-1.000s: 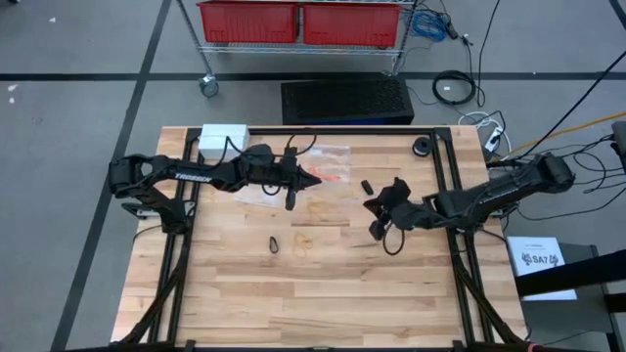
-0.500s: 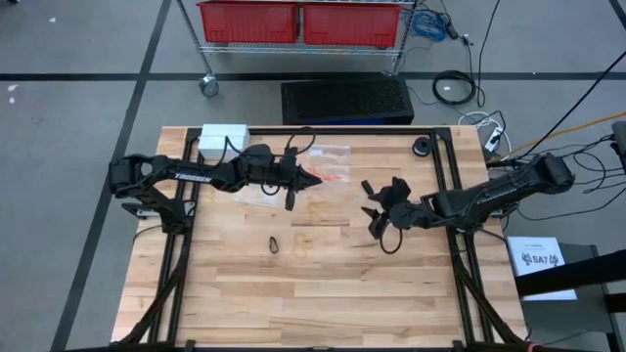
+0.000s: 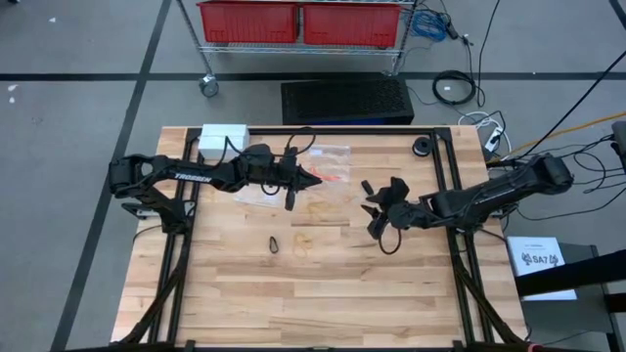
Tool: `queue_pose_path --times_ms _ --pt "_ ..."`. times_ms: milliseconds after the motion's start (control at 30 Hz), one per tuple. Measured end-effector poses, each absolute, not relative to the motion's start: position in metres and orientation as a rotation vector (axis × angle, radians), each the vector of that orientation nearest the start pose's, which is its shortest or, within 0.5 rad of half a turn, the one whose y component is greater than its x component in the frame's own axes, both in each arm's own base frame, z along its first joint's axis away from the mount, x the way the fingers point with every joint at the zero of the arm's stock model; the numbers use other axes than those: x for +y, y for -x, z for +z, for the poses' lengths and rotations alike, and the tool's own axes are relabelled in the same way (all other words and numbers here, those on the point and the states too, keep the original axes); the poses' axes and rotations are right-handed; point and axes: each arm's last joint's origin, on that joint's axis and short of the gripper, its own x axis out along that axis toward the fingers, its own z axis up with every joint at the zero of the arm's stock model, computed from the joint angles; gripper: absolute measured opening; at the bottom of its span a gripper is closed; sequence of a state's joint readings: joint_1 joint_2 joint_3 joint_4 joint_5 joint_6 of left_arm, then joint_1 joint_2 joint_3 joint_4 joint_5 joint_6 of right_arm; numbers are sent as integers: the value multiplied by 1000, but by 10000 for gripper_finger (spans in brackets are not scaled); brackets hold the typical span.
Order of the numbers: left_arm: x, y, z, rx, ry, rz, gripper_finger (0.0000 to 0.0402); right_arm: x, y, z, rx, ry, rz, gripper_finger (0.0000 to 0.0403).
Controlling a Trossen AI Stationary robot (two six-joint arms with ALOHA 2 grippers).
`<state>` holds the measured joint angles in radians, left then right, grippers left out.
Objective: Sort rubber bands
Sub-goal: Put the top yellow rubber band into the bottom zip lock bag
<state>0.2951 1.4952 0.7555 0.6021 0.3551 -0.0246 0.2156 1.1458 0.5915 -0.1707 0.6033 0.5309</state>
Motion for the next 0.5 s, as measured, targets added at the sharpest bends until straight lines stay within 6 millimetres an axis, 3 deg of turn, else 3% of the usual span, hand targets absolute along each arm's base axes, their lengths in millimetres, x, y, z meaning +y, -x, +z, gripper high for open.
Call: queue_pose_path --times_ms 100,500 --pt "83 -305 233 129 84 -55 0 31 -222 207 520 -205 -520 13" --pt "76 -307 234 123 106 -80 0 27 -236 235 416 -165 -482 1"
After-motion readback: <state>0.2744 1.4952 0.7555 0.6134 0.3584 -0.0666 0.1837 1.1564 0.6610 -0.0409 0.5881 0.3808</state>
